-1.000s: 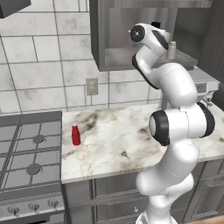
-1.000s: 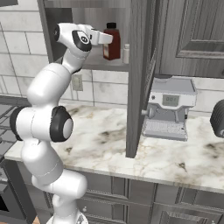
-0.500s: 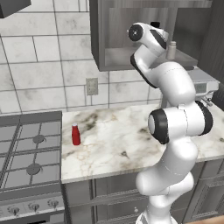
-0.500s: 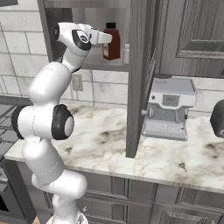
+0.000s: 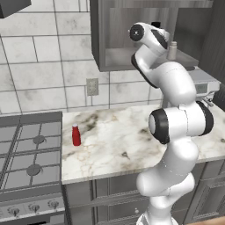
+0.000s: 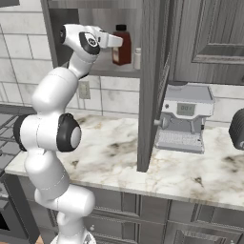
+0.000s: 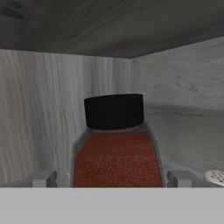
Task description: Collect the paprika, ketchup, and shaker from the cabinet and place them next to the stove.
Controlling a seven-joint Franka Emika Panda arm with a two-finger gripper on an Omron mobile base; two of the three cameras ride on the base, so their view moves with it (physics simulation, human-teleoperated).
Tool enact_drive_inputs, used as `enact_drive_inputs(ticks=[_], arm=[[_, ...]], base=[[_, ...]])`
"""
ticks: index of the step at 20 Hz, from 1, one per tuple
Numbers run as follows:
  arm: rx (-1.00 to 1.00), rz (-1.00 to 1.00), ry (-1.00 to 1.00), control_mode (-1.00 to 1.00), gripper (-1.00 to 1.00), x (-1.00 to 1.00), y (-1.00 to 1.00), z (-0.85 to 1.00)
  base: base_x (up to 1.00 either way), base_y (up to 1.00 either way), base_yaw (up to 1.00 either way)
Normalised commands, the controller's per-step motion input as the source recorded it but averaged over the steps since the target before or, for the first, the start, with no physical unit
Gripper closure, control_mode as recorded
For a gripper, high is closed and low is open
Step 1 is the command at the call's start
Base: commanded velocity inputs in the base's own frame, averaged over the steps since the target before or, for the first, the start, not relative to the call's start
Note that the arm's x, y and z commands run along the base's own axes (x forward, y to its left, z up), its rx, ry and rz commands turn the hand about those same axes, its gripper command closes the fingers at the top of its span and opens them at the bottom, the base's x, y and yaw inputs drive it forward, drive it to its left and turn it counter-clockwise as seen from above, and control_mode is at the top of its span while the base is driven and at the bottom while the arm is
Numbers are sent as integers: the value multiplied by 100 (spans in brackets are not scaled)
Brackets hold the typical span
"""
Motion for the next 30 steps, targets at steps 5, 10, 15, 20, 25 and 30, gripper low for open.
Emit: enact_drive_inputs(ticks=[5, 10, 15, 20, 25, 30], arm=[[0, 0, 0, -100, -100, 0, -14, -8], [0, 0, 0, -100, -100, 0, -18, -12], [0, 0, 0, -100, -100, 0, -19, -16], [0, 0, 0, -100, -100, 0, -4, -6], [0, 0, 0, -100, -100, 0, 0, -3], [0, 0, 3, -100, -100, 13, 0, -2]], base=[[0, 0, 0], [0, 0, 0], [0, 0, 0], [0, 0, 0], [0, 0, 0], [0, 0, 0]])
